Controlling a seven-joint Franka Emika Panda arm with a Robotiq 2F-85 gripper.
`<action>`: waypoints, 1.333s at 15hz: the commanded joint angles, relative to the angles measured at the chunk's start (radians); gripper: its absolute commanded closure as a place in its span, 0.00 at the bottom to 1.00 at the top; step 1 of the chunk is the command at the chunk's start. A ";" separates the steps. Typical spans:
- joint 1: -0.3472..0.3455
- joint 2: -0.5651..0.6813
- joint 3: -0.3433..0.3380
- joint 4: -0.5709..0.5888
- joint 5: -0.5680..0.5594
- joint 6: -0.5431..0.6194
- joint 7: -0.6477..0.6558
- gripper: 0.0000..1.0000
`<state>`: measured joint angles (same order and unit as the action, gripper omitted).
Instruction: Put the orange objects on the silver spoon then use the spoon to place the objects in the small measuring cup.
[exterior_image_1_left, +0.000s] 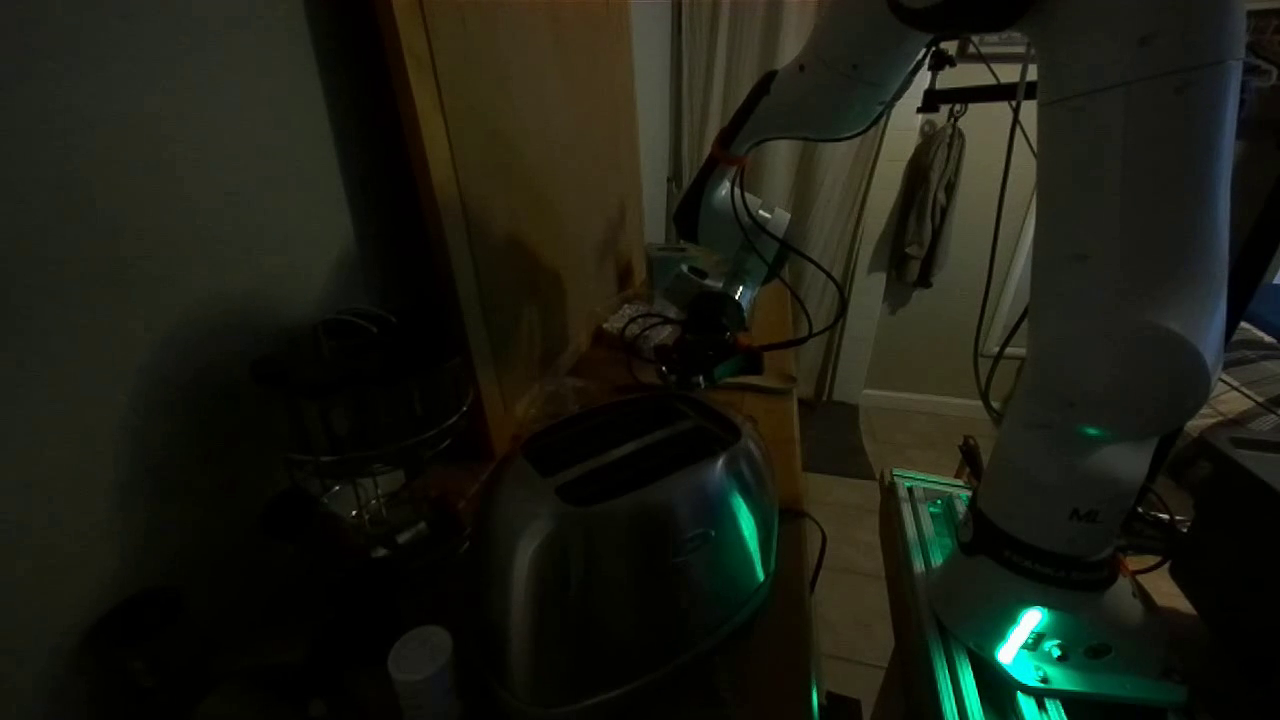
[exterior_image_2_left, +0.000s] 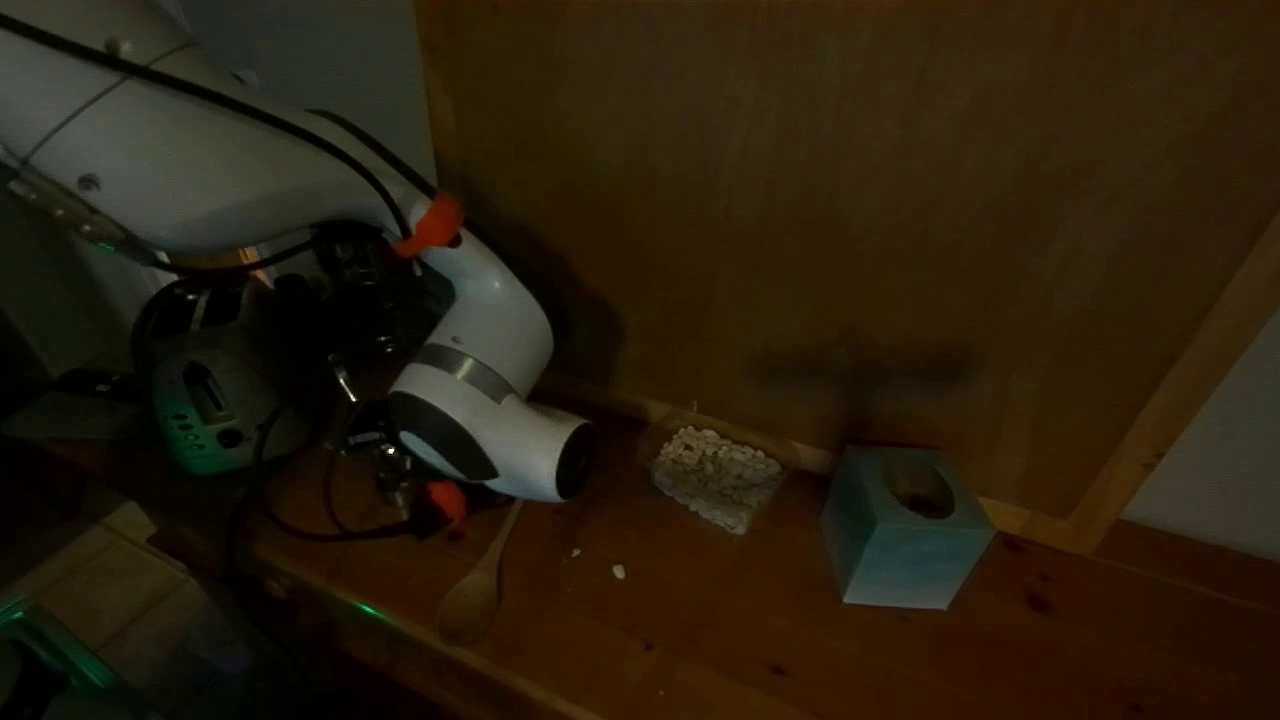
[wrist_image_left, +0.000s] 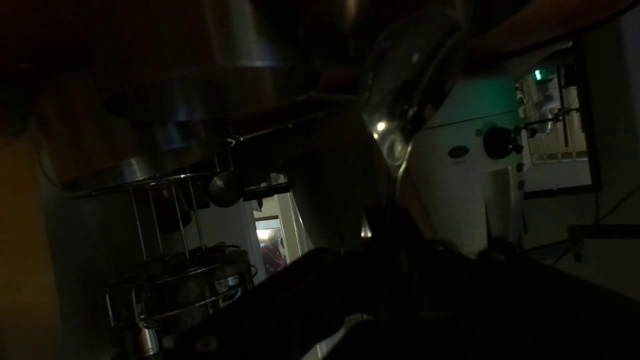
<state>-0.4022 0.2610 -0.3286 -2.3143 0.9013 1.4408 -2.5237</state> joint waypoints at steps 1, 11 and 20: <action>-0.008 0.004 0.001 0.018 0.023 -0.037 -0.019 0.96; 0.046 -0.138 -0.002 -0.012 -0.046 0.157 0.018 0.96; 0.088 -0.224 0.020 -0.065 -0.127 0.587 0.119 0.95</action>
<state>-0.3259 0.0966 -0.3158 -2.3353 0.8055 1.9225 -2.4581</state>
